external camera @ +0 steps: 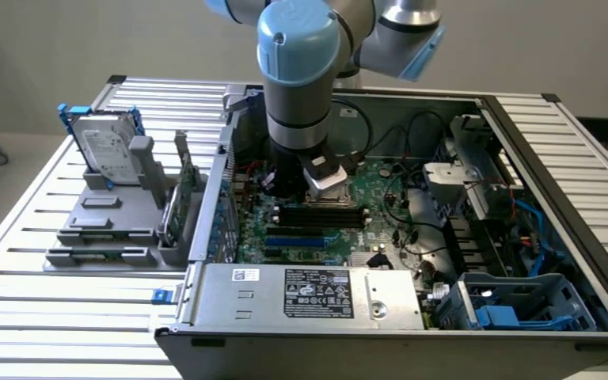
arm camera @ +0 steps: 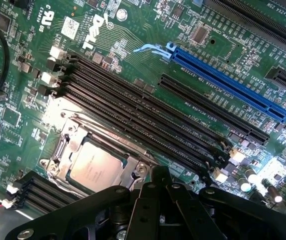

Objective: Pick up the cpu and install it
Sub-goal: 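Install the first cpu locking lever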

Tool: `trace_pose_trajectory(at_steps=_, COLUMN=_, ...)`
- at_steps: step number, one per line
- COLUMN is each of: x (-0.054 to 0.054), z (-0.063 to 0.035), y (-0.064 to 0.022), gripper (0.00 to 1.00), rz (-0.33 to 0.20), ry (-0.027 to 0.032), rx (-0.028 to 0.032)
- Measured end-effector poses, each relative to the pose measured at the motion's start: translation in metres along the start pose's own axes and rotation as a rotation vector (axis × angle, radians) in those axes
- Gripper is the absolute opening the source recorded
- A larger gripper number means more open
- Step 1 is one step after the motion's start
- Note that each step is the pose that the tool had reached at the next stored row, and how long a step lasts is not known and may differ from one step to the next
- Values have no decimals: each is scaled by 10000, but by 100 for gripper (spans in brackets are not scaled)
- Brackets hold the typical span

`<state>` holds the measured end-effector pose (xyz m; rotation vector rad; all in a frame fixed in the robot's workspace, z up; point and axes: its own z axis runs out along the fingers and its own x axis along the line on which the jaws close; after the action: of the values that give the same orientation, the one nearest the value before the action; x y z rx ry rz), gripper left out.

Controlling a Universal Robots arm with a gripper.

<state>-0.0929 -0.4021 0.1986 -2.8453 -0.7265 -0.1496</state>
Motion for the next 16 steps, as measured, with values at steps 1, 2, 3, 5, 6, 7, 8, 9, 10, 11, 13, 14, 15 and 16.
trace_pose_trajectory(at_steps=1, x=1, z=-1, y=-1, gripper=11, rz=0, ry=0, rx=0)
trace_pose_trajectory(at_steps=2, x=1, z=-2, y=-2, gripper=11, rz=-1, ry=-1, rx=-1)
trace_pose_trajectory(at_steps=3, x=2, z=-2, y=-3, gripper=11, rz=-1, ry=0, rx=0)
trace_pose_trajectory(at_steps=5, x=3, z=-3, y=-4, gripper=11, rz=-1, ry=0, rx=0)
trace_pose_trajectory(at_steps=6, x=4, z=-4, y=-6, gripper=11, rz=0, ry=-1, rx=-1)
trace_pose_trajectory(at_steps=7, x=5, z=-7, y=-8, gripper=11, rz=-1, ry=0, rx=0)
trace_pose_trajectory(at_steps=8, x=6, z=-13, y=-10, gripper=11, rz=-1, ry=1, rx=0)
trace_pose_trajectory(at_steps=9, x=8, z=-23, y=-12, gripper=11, rz=-1, ry=2, rx=0)
trace_pose_trajectory(at_steps=10, x=12, z=-41, y=-16, gripper=11, rz=-1, ry=2, rx=1)
trace_pose_trajectory(at_steps=11, x=14, z=-59, y=-19, gripper=11, rz=0, ry=1, rx=0)
trace_pose_trajectory(at_steps=13, x=18, z=-90, y=-24, gripper=11, rz=1, ry=0, rx=0)
trace_pose_trajectory(at_steps=14, x=20, z=-101, y=-26, gripper=11, rz=2, ry=-1, rx=0)
trace_pose_trajectory(at_steps=15, x=21, z=-111, y=-28, gripper=11, rz=2, ry=-1, rx=0)
trace_pose_trajectory(at_steps=16, x=23, z=-119, y=-29, gripper=11, rz=2, ry=-1, rx=-2)
